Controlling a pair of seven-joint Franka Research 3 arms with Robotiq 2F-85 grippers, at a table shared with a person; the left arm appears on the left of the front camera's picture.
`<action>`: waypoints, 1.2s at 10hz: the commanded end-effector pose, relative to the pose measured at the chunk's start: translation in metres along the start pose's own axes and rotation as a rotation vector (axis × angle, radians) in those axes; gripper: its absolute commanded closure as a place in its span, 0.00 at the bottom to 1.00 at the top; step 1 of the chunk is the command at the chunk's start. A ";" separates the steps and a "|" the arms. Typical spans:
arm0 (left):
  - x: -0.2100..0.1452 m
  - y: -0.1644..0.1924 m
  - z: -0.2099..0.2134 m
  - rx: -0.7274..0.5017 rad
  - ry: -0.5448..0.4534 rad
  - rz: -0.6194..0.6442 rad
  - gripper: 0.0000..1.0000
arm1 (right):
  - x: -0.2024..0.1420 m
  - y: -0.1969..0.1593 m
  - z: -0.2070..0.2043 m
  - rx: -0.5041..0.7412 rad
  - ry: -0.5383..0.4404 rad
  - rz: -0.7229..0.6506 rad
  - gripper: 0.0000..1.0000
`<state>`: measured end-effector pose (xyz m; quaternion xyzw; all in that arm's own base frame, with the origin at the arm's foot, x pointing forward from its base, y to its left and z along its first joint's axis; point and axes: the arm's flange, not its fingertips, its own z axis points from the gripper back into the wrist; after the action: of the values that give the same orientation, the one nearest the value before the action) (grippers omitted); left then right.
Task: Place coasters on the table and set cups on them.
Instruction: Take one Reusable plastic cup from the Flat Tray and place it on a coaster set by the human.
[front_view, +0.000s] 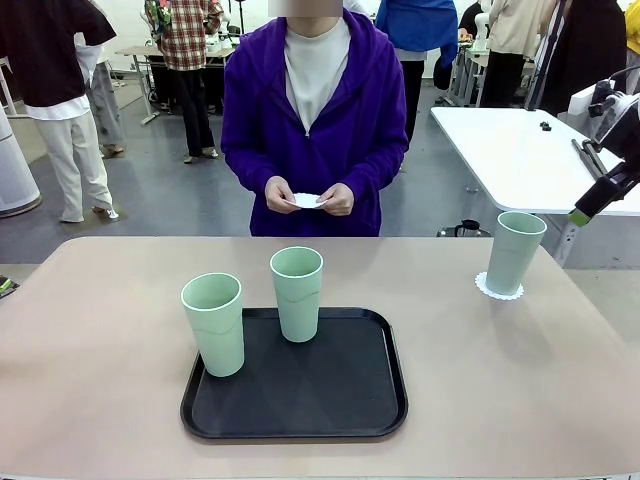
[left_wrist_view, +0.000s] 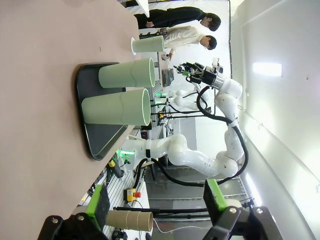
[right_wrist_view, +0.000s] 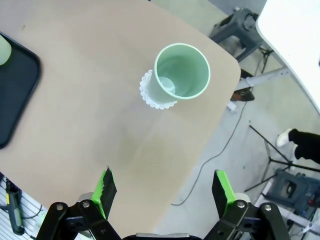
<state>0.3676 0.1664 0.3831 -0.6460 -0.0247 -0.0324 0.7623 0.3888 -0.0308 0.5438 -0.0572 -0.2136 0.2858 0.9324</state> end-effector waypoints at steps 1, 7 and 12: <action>0.000 -0.001 0.003 -0.012 0.000 -0.018 0.00 | -0.001 0.003 -0.002 -0.030 0.001 -0.010 0.00; 0.000 -0.001 0.003 -0.012 0.000 -0.018 0.00 | -0.062 -0.045 0.007 0.222 -0.061 -0.484 0.00; 0.000 -0.001 0.003 -0.012 0.000 -0.018 0.00 | -0.140 -0.128 -0.029 0.942 -0.297 -0.628 0.00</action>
<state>0.3675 0.1668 0.3830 -0.6460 -0.0248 -0.0320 0.7623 0.3422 -0.1935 0.4988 0.3958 -0.2214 0.0351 0.8906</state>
